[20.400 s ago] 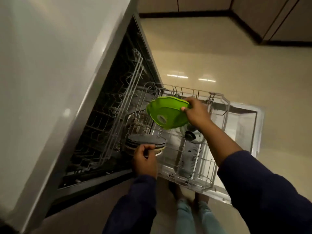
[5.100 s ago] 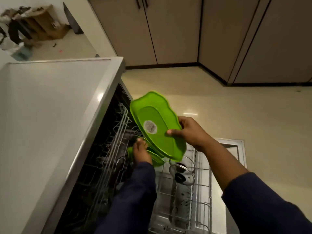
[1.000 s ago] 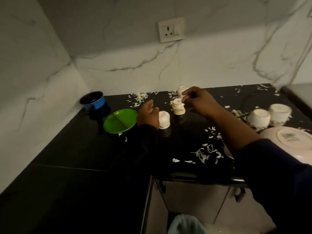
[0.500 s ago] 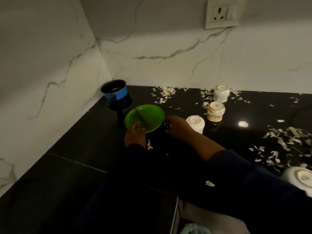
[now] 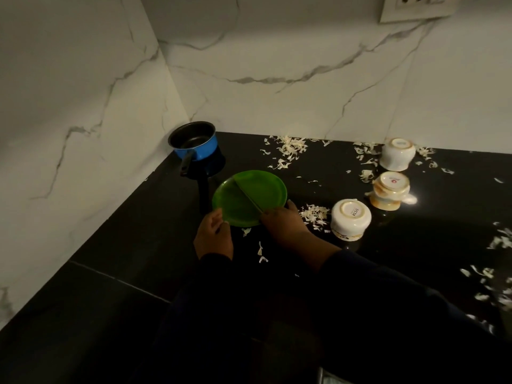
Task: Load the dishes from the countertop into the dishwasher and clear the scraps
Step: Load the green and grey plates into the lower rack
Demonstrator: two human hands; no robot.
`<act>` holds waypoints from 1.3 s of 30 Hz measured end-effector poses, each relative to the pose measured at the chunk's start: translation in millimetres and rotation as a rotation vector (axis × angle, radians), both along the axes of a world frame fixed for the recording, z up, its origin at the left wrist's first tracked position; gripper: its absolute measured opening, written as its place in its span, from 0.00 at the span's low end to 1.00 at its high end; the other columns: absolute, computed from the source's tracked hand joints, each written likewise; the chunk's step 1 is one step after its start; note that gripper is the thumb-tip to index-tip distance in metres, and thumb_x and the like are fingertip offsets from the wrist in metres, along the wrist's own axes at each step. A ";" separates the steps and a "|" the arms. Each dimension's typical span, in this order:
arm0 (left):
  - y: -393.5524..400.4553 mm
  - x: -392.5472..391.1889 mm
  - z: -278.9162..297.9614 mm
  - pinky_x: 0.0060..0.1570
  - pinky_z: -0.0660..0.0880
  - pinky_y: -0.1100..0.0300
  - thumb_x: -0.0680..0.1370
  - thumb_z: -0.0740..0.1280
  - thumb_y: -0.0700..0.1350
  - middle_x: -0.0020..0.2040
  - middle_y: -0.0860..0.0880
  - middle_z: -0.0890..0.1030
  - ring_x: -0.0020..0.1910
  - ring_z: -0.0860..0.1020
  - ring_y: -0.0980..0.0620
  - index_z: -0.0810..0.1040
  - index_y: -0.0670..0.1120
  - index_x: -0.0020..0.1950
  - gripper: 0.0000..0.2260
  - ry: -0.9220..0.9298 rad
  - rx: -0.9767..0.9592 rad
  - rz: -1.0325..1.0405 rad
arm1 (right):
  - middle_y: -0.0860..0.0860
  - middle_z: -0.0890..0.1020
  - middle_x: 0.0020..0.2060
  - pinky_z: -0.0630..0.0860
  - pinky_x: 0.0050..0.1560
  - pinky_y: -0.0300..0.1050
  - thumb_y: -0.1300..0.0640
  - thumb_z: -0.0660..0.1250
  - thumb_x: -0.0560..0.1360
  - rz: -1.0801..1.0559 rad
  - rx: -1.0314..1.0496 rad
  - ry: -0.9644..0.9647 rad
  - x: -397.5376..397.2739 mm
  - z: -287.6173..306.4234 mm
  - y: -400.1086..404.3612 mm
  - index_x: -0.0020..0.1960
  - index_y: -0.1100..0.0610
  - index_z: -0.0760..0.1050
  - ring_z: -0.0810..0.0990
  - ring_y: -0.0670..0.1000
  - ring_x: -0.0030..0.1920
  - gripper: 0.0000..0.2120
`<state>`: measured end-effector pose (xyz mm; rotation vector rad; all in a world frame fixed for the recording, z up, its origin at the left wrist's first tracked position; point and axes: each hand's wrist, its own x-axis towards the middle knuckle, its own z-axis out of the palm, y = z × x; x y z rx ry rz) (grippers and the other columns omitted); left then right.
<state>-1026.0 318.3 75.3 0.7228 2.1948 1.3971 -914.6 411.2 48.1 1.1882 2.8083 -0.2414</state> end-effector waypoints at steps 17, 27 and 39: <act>1.5 154.7 57.2 0.53 0.70 0.60 0.77 0.59 0.41 0.57 0.35 0.77 0.55 0.75 0.44 0.73 0.34 0.58 0.14 -0.044 0.397 -0.237 | 0.56 0.82 0.52 0.67 0.45 0.40 0.57 0.67 0.75 -0.495 0.018 0.954 170.6 149.8 -91.9 0.56 0.58 0.79 0.79 0.56 0.54 0.11; -42.7 390.5 55.1 0.43 0.70 0.66 0.71 0.55 0.37 0.39 0.54 0.72 0.35 0.72 0.63 0.67 0.54 0.41 0.11 -0.290 0.566 -0.675 | 0.54 0.81 0.54 0.69 0.41 0.36 0.57 0.67 0.75 -0.894 0.156 0.878 393.2 177.6 -212.7 0.59 0.58 0.78 0.78 0.51 0.54 0.13; -200.0 667.0 44.3 0.44 0.70 0.72 0.75 0.59 0.39 0.39 0.52 0.73 0.38 0.75 0.67 0.70 0.45 0.49 0.04 -0.226 0.561 -1.289 | 0.51 0.80 0.43 0.76 0.50 0.44 0.60 0.67 0.74 -1.461 0.224 0.981 627.7 179.2 -419.0 0.51 0.57 0.79 0.78 0.49 0.45 0.06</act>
